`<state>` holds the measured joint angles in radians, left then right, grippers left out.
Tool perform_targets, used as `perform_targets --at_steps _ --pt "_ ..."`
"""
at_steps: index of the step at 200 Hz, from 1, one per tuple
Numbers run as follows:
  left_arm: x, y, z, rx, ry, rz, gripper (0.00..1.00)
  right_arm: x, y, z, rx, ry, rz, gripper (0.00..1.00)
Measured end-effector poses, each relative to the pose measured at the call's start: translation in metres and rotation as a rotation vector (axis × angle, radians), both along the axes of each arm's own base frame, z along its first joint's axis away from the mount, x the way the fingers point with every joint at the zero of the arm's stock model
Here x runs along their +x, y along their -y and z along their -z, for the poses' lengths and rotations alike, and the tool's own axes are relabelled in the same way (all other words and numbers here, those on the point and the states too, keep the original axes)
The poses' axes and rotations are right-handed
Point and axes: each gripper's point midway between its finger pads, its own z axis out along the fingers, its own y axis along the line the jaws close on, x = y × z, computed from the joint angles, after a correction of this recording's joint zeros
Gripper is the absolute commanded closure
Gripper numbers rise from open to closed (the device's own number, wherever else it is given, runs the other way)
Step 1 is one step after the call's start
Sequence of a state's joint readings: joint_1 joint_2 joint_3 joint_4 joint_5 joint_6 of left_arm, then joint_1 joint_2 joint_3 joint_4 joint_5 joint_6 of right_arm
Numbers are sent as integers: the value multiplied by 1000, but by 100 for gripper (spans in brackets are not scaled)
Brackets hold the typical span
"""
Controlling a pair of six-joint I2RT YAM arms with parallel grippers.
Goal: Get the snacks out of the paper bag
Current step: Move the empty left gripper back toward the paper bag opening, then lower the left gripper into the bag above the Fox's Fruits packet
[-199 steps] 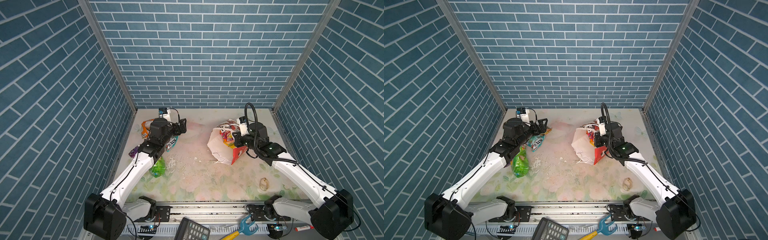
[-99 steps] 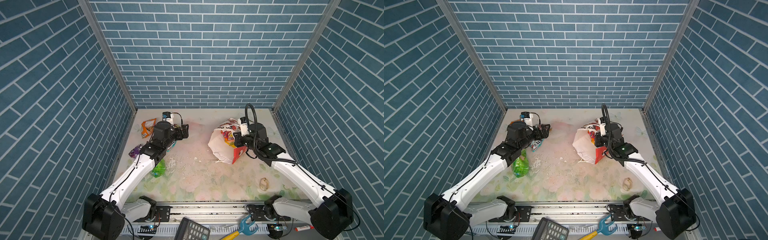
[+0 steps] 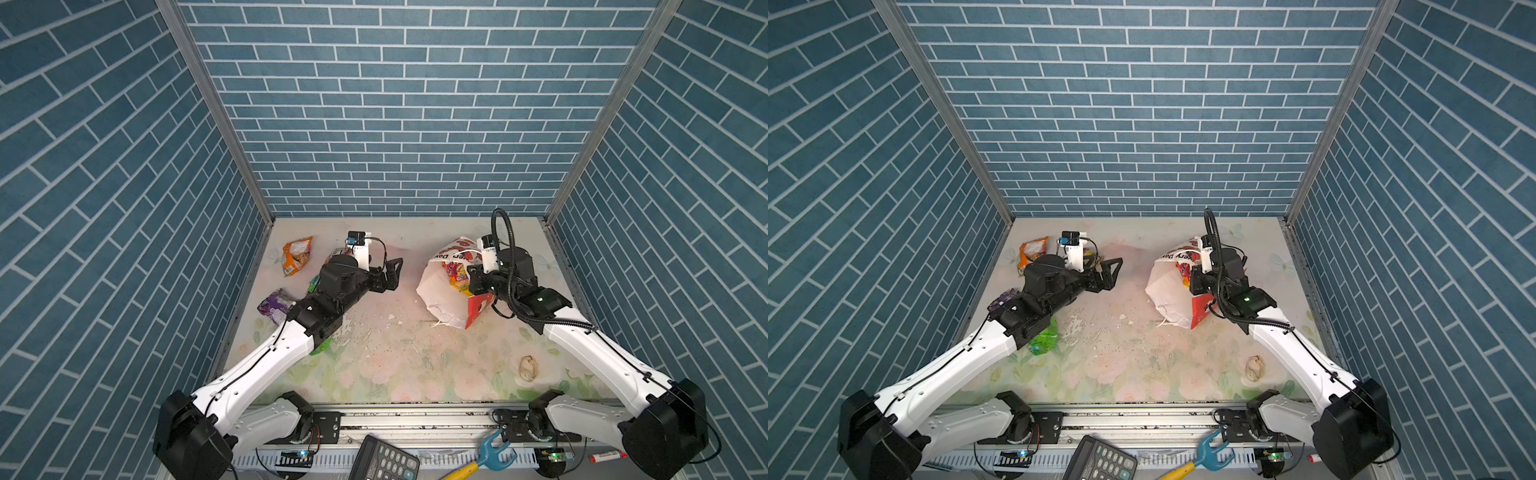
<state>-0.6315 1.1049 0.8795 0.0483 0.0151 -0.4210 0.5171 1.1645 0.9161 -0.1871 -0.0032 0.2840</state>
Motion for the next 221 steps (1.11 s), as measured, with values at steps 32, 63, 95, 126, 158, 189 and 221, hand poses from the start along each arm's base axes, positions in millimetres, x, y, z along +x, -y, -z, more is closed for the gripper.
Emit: perform_targets --at_steps 32,63,95,126,158,189,221 --pt "-15 18 14 16 -2 61 1 0 0 0 0 0 0 100" --pt "-29 35 20 32 0 131 2 0 0 0 -1 0 1 100" --pt "-44 52 16 36 26 215 4 0 0 0 0 0 -1 100" --pt "-56 68 10 26 61 288 5 0 0 0 1 0 -1 100" --pt "-63 83 19 31 60 342 7 0 0 0 1 0 -2 100" --pt "-65 95 38 43 33 376 10 0 0 0 1 0 -2 100" --pt "-64 106 52 39 8 397 15 0 -1 0 2 0 -2 100"
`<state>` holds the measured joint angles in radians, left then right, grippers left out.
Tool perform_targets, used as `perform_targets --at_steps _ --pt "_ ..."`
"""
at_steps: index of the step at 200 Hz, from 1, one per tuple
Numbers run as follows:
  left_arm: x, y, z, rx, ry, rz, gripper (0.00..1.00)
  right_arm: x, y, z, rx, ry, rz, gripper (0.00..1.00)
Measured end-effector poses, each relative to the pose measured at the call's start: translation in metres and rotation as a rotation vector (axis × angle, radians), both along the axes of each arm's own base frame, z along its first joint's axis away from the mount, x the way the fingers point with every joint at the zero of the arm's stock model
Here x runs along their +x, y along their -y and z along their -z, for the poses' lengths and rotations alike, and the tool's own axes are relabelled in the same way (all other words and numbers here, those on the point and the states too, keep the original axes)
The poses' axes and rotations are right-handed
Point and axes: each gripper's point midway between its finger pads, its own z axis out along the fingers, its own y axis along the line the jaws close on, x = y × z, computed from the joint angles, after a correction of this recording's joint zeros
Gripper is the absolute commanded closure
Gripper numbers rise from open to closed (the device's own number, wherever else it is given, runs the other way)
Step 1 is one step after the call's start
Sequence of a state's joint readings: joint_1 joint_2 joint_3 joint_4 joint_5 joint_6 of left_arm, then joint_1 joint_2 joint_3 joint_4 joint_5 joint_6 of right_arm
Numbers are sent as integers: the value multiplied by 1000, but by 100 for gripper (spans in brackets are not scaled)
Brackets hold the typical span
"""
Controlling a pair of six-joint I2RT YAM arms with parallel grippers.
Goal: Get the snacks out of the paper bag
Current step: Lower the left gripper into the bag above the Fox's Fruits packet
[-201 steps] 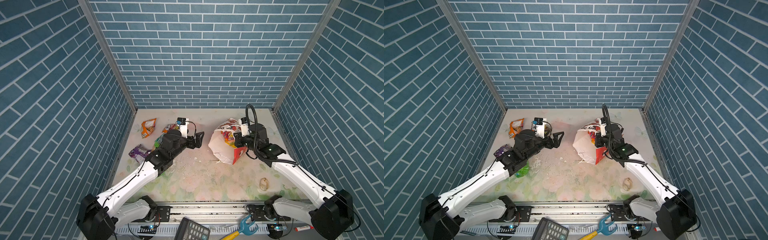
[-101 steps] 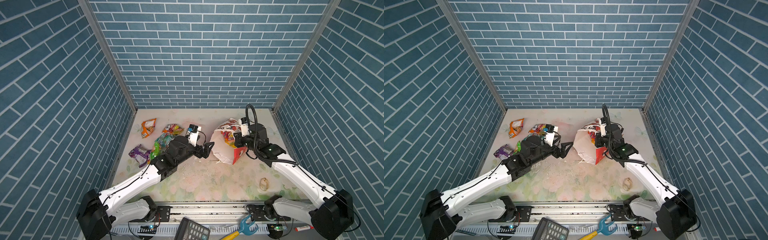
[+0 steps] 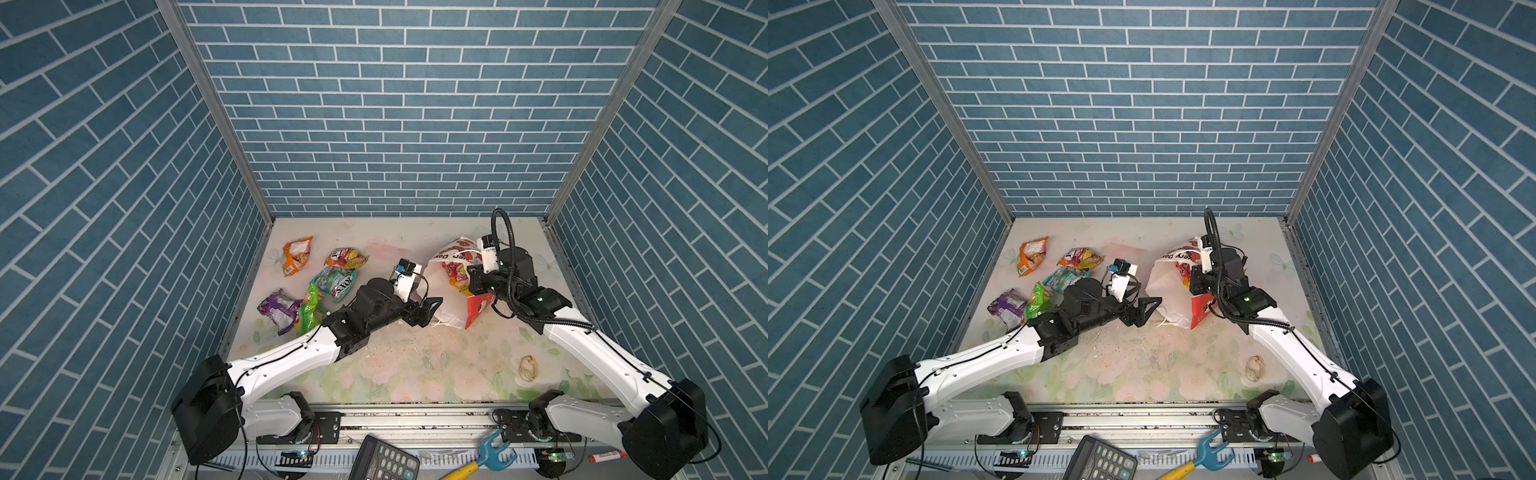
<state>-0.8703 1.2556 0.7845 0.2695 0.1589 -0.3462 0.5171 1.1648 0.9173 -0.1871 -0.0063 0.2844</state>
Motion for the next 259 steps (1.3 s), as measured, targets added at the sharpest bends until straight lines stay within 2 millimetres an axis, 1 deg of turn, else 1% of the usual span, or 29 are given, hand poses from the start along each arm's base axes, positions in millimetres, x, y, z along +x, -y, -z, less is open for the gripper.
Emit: perform_targets --at_steps 18,30,55,65,77,108,125,187,200,237,259 --pt "2 6 7 -2 -13 9 18 0 0 0 1 0 -1 100" --pt "3 10 16 6 -31 17 22 0 0 0 1 0 -1 100" --pt "6 18 37 24 -76 25 25 0 0 0 1 -1 -1 100" --pt "7 21 43 26 -88 32 30 0 0 0 1 -1 -1 100" --pt "8 26 49 27 -102 39 31 0 0 0 4 -3 -1 100" --pt "12 37 50 3 -111 52 34 -1 -1 0 7 -5 -1 100" --pt "16 43 51 -10 -107 56 37 -1 -1 0 8 -5 -1 100" --pt "26 62 72 -10 -121 78 48 -1 0 0 19 -15 9 100" --pt "27 65 76 -10 -121 82 52 -1 0 0 20 -16 10 100" --pt "30 75 87 1 -109 102 52 -1 2 -3 23 -14 22 100" --pt "31 79 100 24 -111 109 52 -2 3 -5 27 -13 26 100"
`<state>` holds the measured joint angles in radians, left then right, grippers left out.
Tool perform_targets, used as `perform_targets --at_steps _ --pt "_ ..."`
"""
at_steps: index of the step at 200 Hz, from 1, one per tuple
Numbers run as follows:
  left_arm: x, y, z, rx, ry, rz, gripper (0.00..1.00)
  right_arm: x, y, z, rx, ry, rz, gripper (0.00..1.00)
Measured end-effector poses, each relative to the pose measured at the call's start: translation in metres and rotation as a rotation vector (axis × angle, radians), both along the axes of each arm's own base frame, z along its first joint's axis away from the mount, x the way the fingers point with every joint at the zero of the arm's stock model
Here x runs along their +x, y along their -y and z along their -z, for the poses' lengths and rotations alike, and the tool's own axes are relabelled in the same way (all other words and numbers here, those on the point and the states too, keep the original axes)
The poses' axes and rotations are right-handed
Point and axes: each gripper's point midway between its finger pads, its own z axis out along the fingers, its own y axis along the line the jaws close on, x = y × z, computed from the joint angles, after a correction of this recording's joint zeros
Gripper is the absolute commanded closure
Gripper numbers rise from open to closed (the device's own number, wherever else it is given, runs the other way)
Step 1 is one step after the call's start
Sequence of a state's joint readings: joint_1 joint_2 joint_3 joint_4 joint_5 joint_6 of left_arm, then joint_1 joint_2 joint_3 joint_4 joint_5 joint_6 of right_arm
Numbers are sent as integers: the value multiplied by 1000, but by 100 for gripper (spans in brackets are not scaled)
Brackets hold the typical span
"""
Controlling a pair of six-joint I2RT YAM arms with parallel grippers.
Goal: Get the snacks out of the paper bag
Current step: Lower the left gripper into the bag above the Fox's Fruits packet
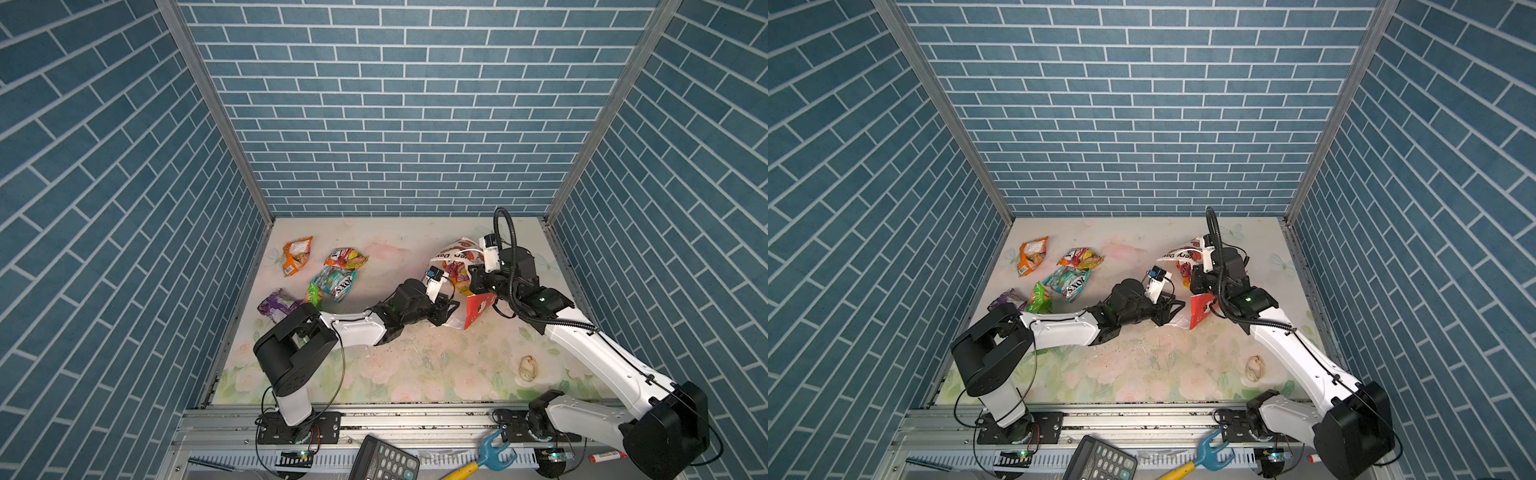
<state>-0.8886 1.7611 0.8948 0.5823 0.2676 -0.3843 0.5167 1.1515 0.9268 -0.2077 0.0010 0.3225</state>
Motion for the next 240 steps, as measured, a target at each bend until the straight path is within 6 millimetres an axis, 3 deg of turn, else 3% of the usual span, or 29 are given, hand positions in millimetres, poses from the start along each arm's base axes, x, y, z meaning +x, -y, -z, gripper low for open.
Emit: perform_targets --at_steps 36,107,189,240 --pt "4 8 16 34 2 14 45 -1 0 -2 12 -1 5 100" --pt "4 27 13 51 54 44 23 -1 0 -2 14 -2 2 100" --pt "2 40 45 126 54 64 11 -3 -2 -1 17 -7 -9 100" --pt "10 53 44 120 66 69 1 -4 -2 0 14 -13 -12 100"
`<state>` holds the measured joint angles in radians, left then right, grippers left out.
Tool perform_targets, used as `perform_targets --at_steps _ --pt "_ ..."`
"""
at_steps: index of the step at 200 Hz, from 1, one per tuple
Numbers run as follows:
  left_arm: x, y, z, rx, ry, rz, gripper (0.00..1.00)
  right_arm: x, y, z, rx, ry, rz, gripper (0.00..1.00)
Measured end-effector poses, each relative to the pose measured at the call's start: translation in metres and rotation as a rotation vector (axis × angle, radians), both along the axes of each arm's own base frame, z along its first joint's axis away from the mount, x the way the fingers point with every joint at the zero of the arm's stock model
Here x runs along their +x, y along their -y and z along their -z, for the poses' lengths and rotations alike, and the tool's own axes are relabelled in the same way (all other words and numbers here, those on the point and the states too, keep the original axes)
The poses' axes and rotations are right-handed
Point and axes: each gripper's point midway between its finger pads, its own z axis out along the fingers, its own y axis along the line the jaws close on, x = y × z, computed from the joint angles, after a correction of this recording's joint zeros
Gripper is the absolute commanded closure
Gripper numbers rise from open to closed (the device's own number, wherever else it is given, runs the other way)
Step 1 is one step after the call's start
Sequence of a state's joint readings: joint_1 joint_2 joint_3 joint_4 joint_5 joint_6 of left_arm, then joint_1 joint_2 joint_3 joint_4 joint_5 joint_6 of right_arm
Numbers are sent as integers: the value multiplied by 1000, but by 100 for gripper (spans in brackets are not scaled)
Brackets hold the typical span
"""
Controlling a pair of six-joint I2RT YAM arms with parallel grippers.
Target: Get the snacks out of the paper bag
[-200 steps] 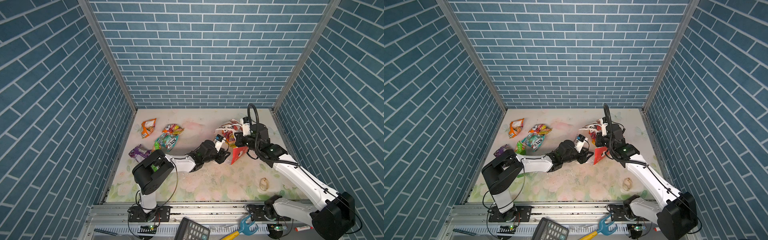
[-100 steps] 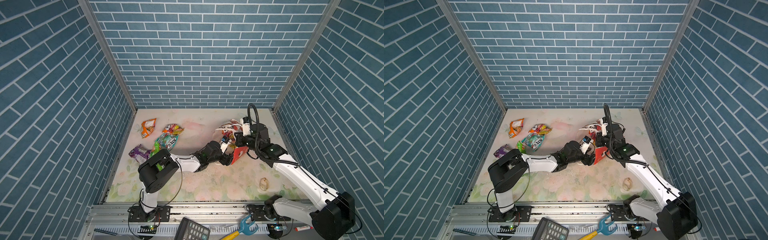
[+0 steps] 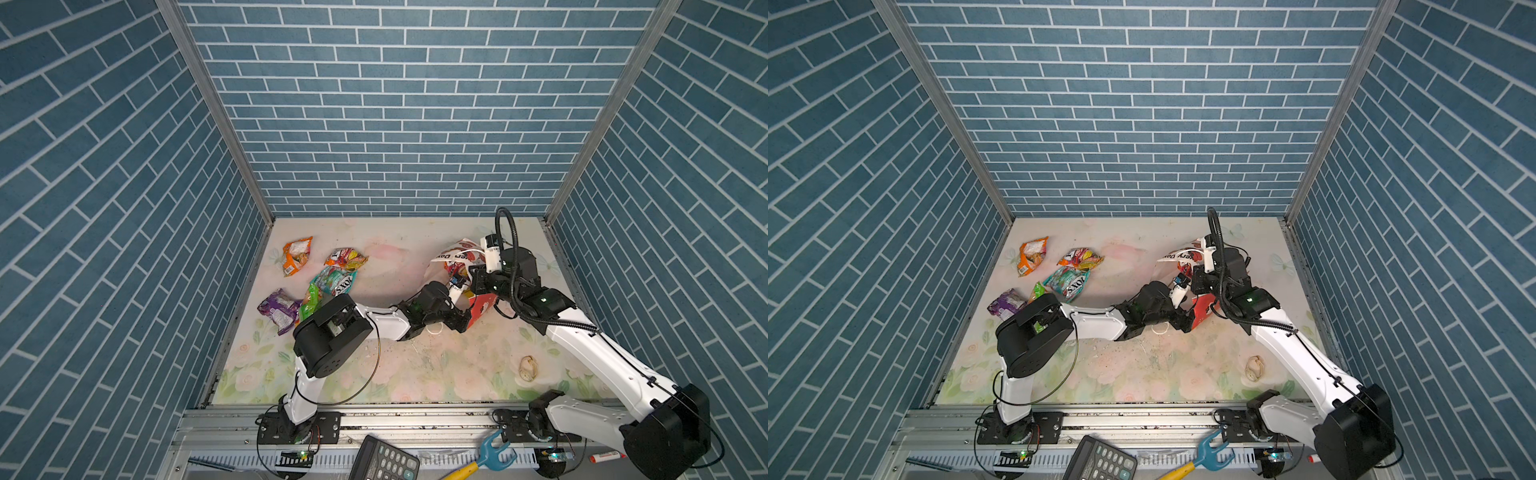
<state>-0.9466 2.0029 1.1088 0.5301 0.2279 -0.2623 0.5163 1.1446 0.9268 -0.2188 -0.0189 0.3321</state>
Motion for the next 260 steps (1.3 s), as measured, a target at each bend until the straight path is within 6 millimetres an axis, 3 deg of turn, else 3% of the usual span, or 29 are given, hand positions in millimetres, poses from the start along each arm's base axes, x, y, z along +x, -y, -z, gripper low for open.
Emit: perform_targets --at_steps 62,134,260 --pt "15 18 7 -10 -4 -16 0 0 0 -3 -3 5 -6 100" --pt "29 18 3 4 -6 -88 1 3 2 -6 -9 24 2 100" --pt "77 15 2 -11 -6 -284 0 -1 -3 -4 -3 9 -32 100"
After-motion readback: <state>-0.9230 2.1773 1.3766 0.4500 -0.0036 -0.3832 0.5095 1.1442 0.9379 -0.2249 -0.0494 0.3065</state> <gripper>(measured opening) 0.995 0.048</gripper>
